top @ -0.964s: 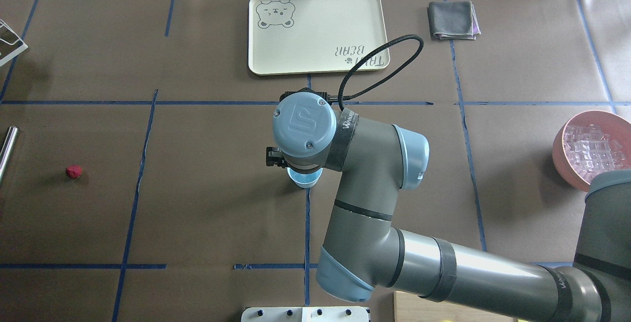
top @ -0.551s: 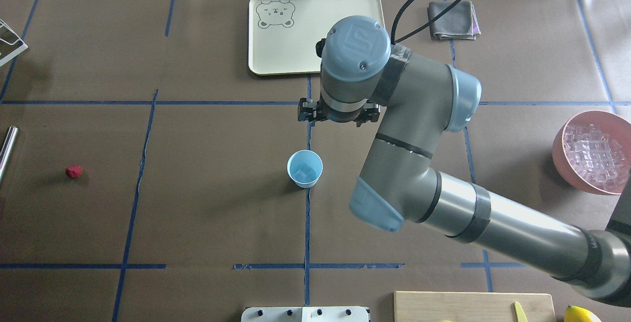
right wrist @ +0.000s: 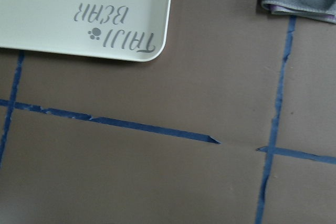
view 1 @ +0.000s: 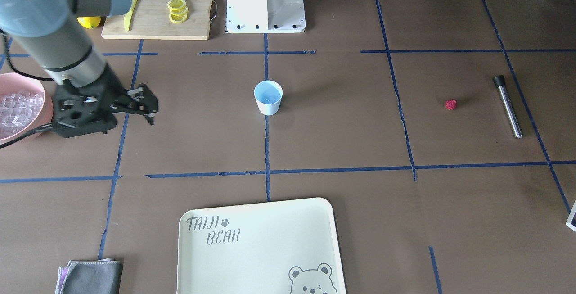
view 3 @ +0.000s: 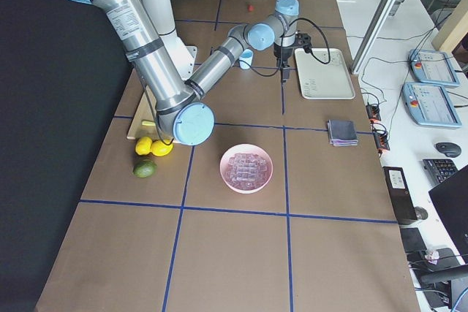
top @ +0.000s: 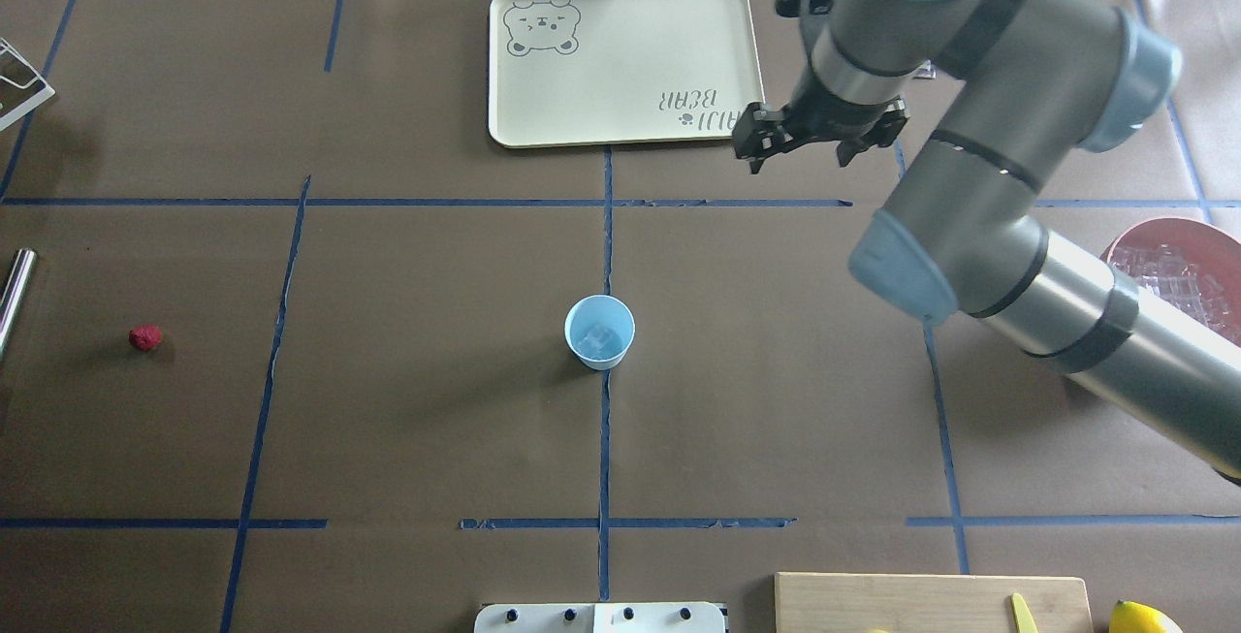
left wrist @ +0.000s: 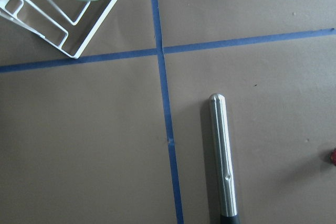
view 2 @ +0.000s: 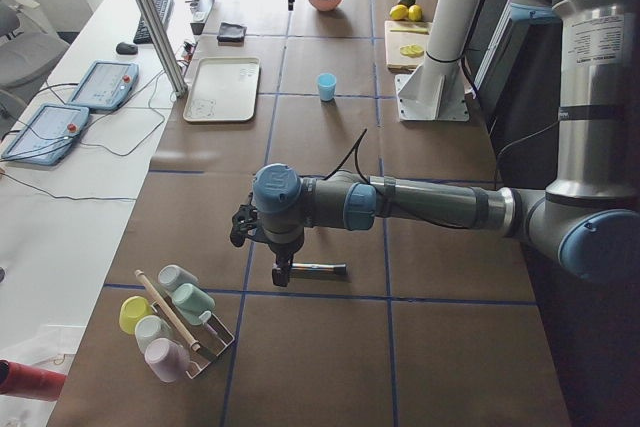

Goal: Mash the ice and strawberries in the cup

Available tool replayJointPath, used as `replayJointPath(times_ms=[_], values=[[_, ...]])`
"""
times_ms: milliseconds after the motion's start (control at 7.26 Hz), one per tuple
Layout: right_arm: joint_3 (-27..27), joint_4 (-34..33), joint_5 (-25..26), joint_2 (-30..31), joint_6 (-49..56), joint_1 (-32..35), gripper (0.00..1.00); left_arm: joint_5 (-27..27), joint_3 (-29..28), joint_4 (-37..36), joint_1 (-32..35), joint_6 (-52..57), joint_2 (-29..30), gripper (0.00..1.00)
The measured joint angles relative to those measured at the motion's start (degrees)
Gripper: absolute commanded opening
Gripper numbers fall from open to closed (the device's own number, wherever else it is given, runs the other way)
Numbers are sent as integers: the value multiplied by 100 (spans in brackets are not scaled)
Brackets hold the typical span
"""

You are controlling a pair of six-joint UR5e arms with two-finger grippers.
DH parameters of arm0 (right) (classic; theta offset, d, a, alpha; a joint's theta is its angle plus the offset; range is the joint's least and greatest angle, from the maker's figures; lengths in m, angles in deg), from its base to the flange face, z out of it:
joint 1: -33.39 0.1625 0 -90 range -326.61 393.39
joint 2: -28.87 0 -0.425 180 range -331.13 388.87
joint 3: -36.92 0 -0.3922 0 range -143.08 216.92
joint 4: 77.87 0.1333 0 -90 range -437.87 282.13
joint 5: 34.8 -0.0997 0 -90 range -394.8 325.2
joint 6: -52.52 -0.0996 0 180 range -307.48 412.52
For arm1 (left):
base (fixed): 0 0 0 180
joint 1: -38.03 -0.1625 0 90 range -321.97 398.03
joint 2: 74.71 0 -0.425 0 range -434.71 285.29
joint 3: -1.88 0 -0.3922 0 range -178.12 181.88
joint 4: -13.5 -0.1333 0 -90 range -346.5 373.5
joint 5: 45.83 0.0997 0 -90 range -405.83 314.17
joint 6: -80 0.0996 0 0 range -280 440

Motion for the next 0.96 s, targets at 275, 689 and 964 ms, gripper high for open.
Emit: replayJointPath(times_ms=[275, 689, 964], values=[[75, 13, -347, 880, 1732, 882, 99, -8, -83, 196, -5, -10, 173, 100], [60, 49, -805, 2402, 4228, 2063, 99, -54, -199, 241, -8, -1, 360, 100], [75, 110, -1034, 3323, 5061, 2751, 99, -59, -81, 298, -15, -1, 390, 100]])
